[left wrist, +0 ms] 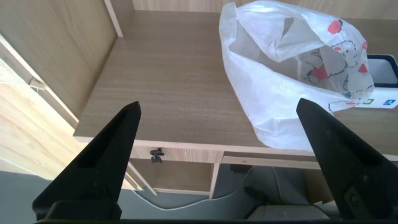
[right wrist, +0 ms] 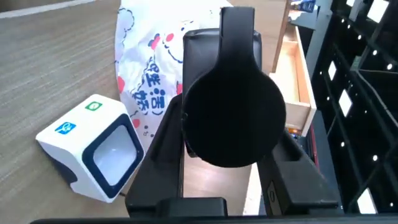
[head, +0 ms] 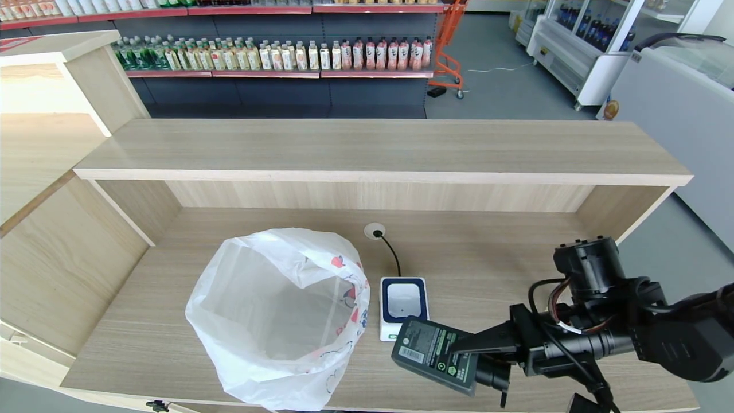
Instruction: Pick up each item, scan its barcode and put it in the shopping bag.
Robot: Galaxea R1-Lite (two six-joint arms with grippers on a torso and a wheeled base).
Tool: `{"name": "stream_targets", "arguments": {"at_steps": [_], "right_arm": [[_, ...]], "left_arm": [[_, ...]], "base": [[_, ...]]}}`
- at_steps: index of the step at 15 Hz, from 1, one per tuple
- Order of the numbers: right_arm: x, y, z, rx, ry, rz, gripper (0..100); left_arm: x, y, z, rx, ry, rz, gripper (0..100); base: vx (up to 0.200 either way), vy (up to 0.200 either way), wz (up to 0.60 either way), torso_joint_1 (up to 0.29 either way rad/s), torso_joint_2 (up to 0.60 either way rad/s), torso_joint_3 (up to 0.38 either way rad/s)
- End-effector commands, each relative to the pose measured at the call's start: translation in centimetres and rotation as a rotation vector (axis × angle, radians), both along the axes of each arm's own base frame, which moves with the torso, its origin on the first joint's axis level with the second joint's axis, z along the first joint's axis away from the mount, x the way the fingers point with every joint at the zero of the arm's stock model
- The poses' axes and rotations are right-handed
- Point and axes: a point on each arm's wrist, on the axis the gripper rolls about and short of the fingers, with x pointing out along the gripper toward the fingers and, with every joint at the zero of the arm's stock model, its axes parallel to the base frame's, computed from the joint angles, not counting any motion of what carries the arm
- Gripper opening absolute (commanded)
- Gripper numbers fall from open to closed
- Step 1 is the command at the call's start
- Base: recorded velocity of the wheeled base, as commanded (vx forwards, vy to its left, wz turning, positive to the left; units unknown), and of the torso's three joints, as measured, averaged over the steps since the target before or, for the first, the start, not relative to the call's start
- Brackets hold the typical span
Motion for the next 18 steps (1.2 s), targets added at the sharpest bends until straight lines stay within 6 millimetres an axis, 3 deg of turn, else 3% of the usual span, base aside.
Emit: {"name": "stream_targets", "arguments": {"at_steps": [1,4,13,18], "right_arm": [[0.8,2.5,-0.6,0.011,-0.023,0.073,0],[1.3,4.7,-0.4,0.042,-0.087,0.13,0],[2.4,5.2,1.0,0.095,-0.2,0.128,0],[2.4,5.2,0.7,0.093,-0.197,0.128,0]], "left_arm": [[0.0,0.0,0.0,-0.001,0.0,0.001,100],[0.0,0.0,0.0,-0.001,0.0,0.0,100],[0.0,0.0,0.0,-0.001,0.0,0.0,100],[0.0,0.0,0.0,-0.001,0.0,0.001,100]], "base": [[0.0,0.0,0.0,0.0,0.0,0.0],[0.0,0.0,0.0,0.0,0.0,0.0],[0.0,0.0,0.0,0.0,0.0,0.0],[0.0,0.0,0.0,0.0,0.0,0.0]]}}
